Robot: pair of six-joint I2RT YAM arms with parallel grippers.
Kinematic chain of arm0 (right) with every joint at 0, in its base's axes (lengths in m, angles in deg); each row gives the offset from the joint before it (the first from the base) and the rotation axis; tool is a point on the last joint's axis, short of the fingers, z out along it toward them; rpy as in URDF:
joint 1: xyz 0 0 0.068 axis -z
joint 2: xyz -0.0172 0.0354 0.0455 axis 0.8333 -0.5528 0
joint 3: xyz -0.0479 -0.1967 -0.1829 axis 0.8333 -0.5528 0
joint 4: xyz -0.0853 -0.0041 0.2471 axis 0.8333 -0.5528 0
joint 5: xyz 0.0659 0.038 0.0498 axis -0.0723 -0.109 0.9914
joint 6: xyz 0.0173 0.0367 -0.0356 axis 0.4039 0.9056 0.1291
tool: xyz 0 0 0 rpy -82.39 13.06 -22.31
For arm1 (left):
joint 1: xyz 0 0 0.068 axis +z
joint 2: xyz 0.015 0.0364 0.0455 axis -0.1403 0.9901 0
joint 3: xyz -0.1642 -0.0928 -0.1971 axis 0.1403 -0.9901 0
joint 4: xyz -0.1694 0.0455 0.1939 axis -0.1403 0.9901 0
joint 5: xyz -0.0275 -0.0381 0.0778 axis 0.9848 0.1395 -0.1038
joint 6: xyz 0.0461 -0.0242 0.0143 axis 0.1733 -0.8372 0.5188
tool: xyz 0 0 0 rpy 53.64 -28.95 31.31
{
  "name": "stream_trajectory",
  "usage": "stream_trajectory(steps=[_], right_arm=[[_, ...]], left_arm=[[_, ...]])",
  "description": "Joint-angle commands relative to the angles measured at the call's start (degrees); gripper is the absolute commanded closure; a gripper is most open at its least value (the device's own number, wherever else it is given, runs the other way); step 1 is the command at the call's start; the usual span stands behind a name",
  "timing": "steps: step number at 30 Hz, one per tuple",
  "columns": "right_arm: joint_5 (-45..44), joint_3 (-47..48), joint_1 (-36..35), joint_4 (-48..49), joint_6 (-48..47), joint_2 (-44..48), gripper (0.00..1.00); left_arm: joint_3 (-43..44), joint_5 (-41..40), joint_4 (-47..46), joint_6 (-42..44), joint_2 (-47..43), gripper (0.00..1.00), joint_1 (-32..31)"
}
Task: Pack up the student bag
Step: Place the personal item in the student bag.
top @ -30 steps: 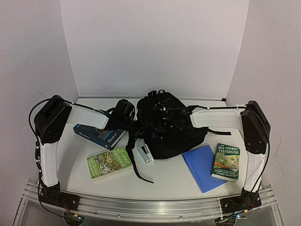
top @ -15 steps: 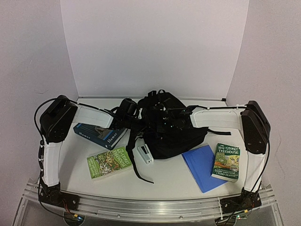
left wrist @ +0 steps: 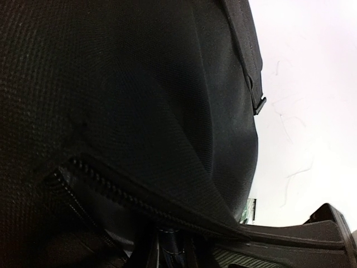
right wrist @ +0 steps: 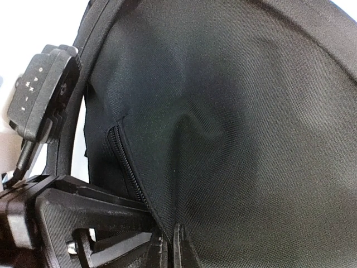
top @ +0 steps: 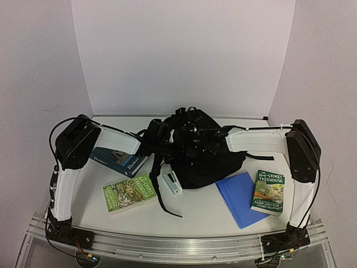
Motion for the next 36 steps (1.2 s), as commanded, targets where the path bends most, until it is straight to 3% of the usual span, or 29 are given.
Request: stream_trajectory(steps=[1, 5, 13, 20, 26, 36], right_arm=[[0.0, 0.0, -0.5, 3.8, 0.8, 4.1, 1.0], [1.0, -0.1, -0.5, 3.9, 0.2, 4.9, 0.95], [3.3, -3.7, -0.5, 4.8, -1.4, 11.0, 0.6], [1.5, -10.5, -0.3, 4.6, -0.4, 19.8, 0.31], [2.3, -20.7, 3.1, 4.5, 4.4, 25.3, 0.21], [3.0, -32.6, 10.1, 4.8, 11.1, 32.7, 0.08]], left_arm=[[-1.9, -3.5, 0.8, 4.4, -5.9, 0.74, -0.3], [-5.1, -6.7, 3.7, 7.0, -10.5, 0.69, -0.1], [-14.7, -10.8, 4.7, 10.3, -20.5, 0.49, 1.0], [-18.0, -12.1, 8.0, 22.7, -26.0, 0.34, -1.9], [-15.5, -18.9, 13.4, 36.8, -27.9, 0.27, -10.3], [-1.3, -33.5, 29.6, 41.2, -16.0, 0.19, -18.9]])
